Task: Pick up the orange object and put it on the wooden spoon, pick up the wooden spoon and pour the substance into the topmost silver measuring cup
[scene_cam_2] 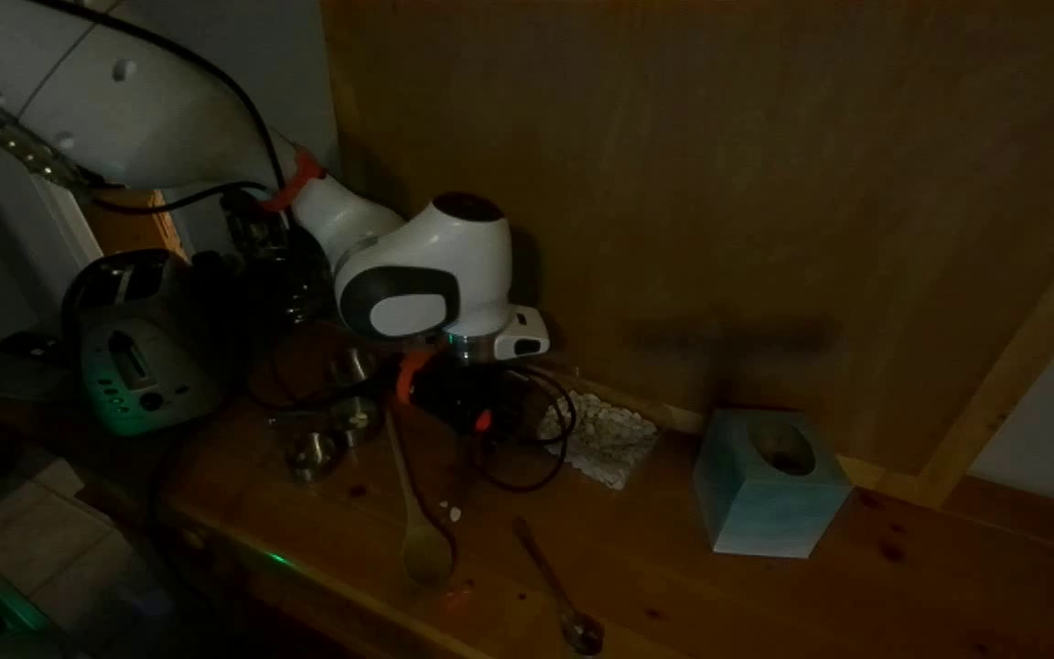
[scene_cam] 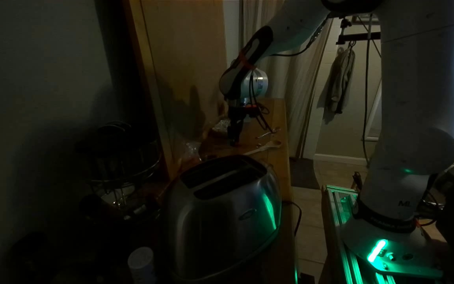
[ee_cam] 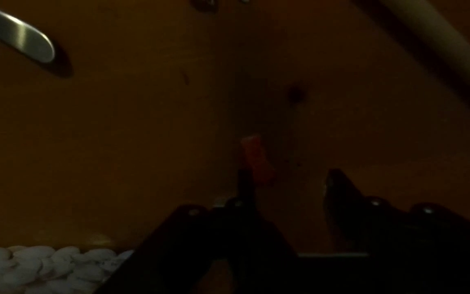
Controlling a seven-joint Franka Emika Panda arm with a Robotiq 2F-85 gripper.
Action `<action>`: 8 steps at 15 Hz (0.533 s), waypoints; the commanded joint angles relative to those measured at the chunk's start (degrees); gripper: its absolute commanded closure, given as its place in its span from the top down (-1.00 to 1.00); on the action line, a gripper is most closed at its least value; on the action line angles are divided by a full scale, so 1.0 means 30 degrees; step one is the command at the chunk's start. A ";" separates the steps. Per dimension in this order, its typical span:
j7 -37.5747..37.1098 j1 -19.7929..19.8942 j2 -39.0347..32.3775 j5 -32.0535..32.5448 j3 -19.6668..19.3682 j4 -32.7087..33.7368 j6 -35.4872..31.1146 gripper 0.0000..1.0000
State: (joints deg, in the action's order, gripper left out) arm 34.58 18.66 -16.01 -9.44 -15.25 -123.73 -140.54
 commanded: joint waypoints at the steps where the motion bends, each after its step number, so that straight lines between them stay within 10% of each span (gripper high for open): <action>1: -0.0383 0.0543 -0.0525 0.0532 0.0440 0.0605 -0.0020 -0.20; 4: -0.0428 0.0606 -0.0563 0.0610 0.0452 0.0574 -0.0066 -0.71; 8: -0.0482 0.0649 -0.0583 0.0653 0.0460 0.0589 -0.0097 -0.73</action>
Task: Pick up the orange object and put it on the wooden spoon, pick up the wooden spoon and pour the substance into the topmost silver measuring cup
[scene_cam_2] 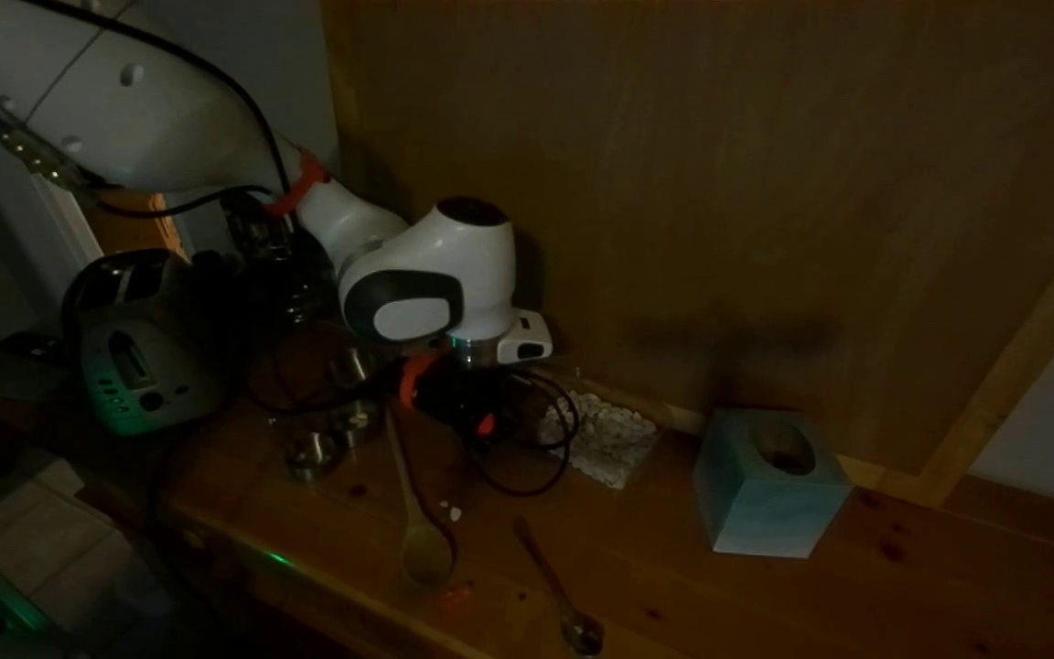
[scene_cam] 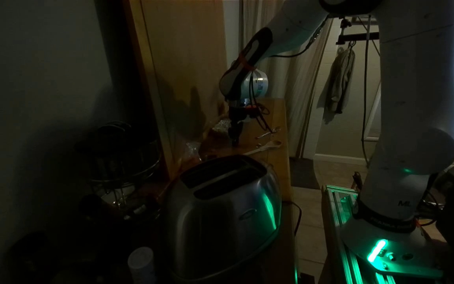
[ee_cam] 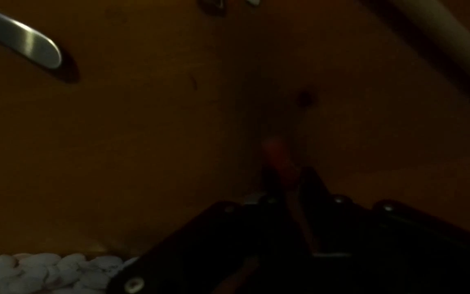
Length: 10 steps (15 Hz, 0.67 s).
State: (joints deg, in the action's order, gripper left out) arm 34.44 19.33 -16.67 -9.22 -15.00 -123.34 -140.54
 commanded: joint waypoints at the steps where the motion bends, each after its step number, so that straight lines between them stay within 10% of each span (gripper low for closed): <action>1: -0.0451 0.0432 -0.0373 0.0583 0.0376 0.0476 -0.0093 -0.90; 10: -0.1143 0.0179 0.0120 0.1731 0.0145 0.0291 0.0062 -0.97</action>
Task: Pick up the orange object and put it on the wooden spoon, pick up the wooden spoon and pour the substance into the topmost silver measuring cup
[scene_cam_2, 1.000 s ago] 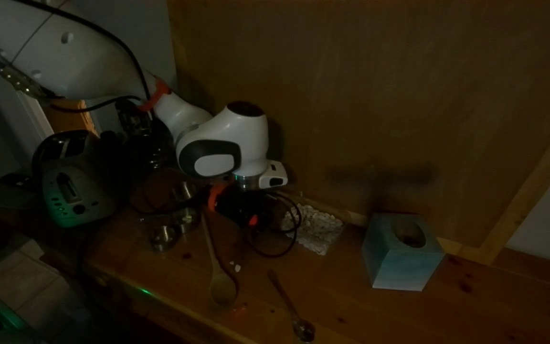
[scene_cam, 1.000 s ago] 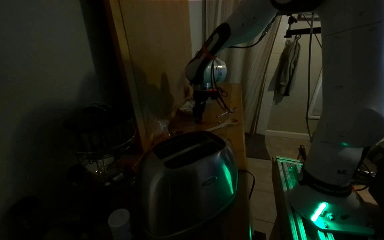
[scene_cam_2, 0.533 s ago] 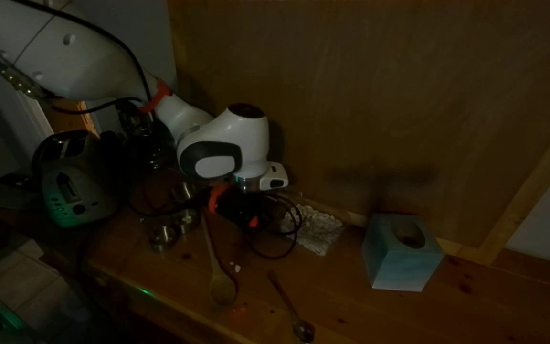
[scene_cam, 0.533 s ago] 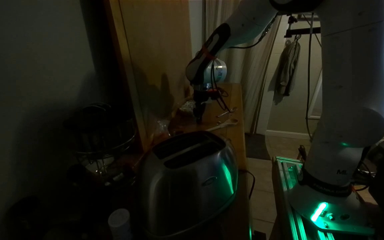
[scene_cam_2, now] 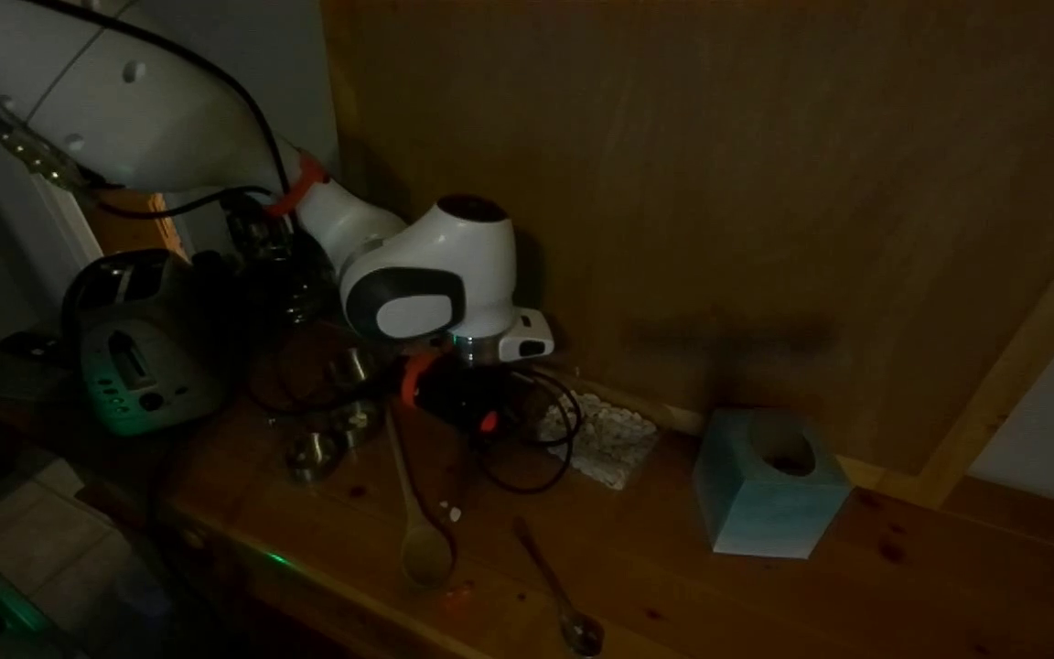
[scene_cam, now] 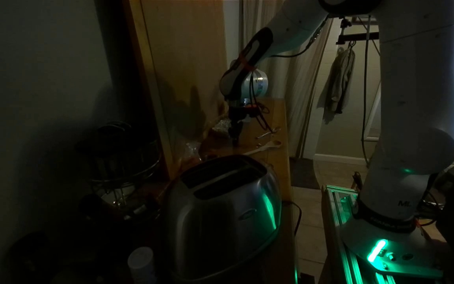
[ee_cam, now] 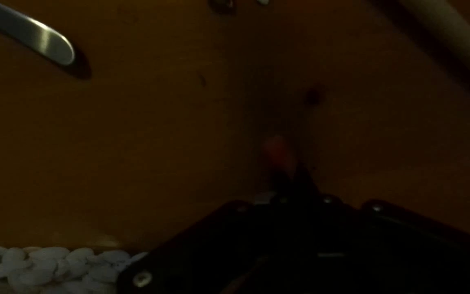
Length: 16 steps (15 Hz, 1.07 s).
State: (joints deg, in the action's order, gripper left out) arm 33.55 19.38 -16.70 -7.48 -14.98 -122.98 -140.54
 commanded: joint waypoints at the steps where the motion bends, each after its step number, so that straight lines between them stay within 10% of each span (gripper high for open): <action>1: -0.1197 0.0105 0.0270 0.1620 0.0022 0.0201 0.0194 -0.97; 16: -0.3042 0.0340 0.0726 0.4251 -0.0626 0.0354 0.1630 -0.97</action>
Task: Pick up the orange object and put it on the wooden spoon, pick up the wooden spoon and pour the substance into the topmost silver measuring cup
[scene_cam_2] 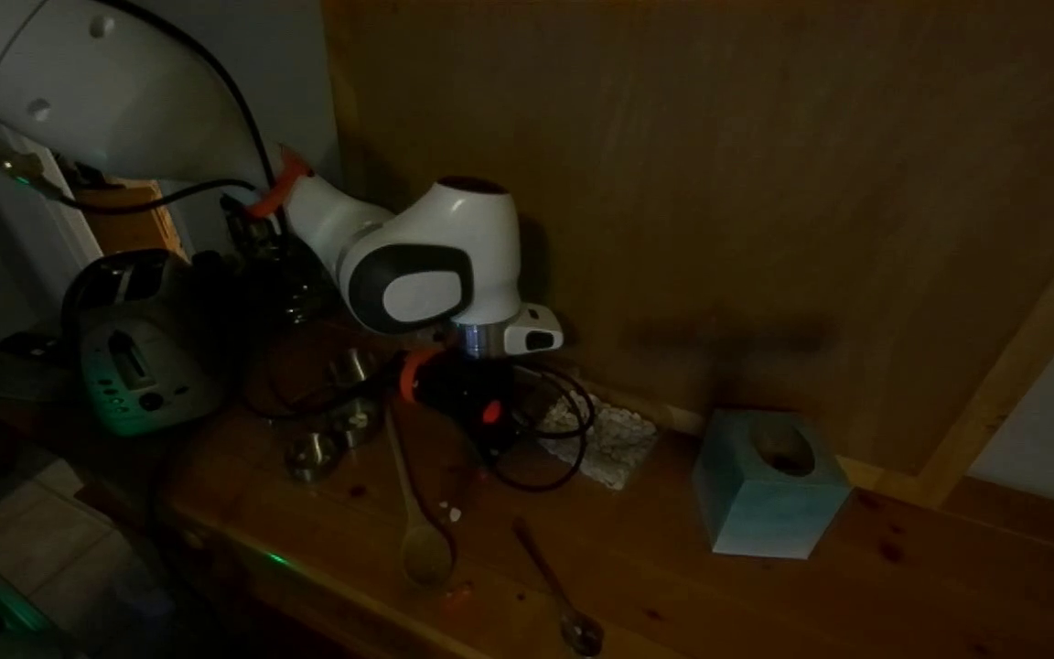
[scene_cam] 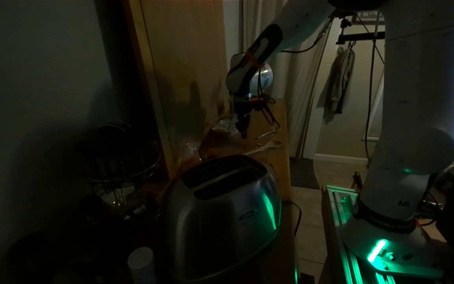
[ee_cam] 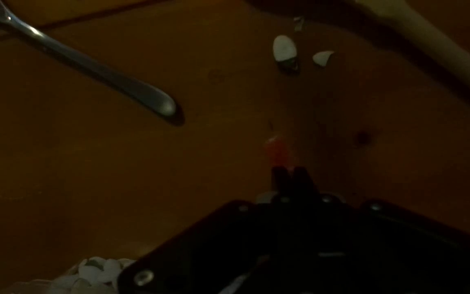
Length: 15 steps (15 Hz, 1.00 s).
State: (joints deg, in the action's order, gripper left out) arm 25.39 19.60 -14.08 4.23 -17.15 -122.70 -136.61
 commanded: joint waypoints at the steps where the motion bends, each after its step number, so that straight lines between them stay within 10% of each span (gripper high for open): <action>1: -0.0334 0.0317 -0.0143 0.0368 0.0037 0.0378 0.0709 -0.97; 15: 0.1540 0.1563 -0.0355 0.0696 -0.0535 0.1877 0.7209 -0.98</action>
State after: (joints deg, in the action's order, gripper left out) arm 27.85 23.20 -14.32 4.78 -18.78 -118.20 -118.24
